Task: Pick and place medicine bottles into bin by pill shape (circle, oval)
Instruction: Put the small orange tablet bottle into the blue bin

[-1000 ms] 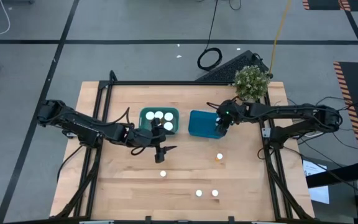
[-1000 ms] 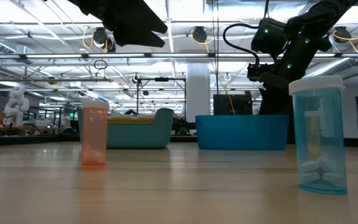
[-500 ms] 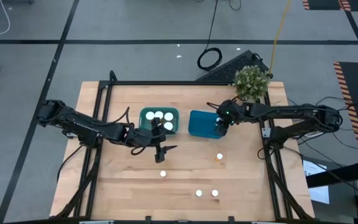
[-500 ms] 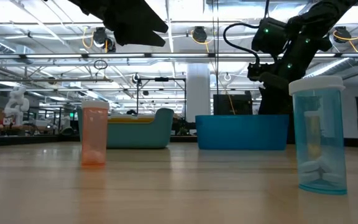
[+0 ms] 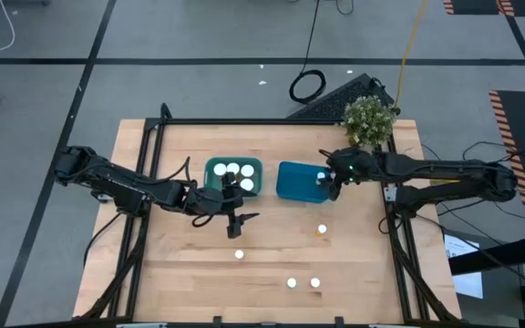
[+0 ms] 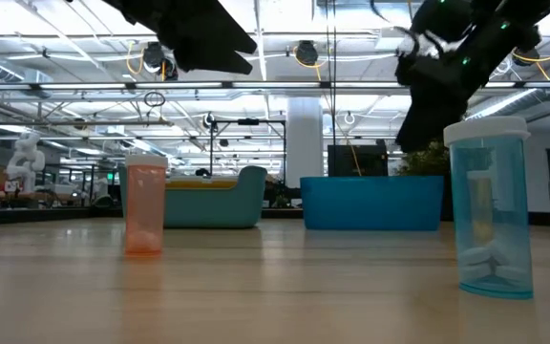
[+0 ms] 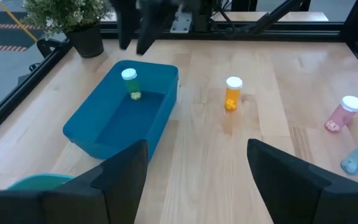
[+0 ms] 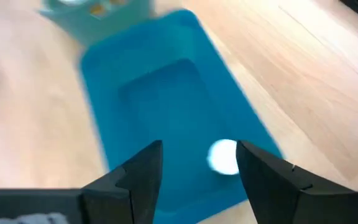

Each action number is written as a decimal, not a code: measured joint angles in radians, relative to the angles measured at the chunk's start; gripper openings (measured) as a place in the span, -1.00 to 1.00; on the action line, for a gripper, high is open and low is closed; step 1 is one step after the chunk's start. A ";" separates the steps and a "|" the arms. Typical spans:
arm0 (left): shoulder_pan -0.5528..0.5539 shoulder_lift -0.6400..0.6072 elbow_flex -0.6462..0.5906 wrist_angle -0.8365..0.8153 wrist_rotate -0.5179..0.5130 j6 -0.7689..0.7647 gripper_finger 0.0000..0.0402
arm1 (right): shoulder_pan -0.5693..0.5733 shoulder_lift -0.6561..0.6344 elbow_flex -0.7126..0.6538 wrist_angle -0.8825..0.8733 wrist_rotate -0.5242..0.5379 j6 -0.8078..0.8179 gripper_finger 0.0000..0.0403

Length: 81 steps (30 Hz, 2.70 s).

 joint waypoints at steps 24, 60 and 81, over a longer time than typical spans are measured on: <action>-0.012 0.000 0.000 0.002 -0.013 -0.065 0.36 | 0.781 -0.009 0.000 -0.041 0.289 0.216 -0.01; -0.027 0.000 0.000 -0.001 -0.013 -0.024 0.36 | 0.669 0.261 0.001 0.042 0.158 0.165 -0.01; -0.028 0.000 0.000 0.001 -0.020 -0.050 0.36 | 0.639 0.275 0.001 0.061 0.102 0.131 -0.42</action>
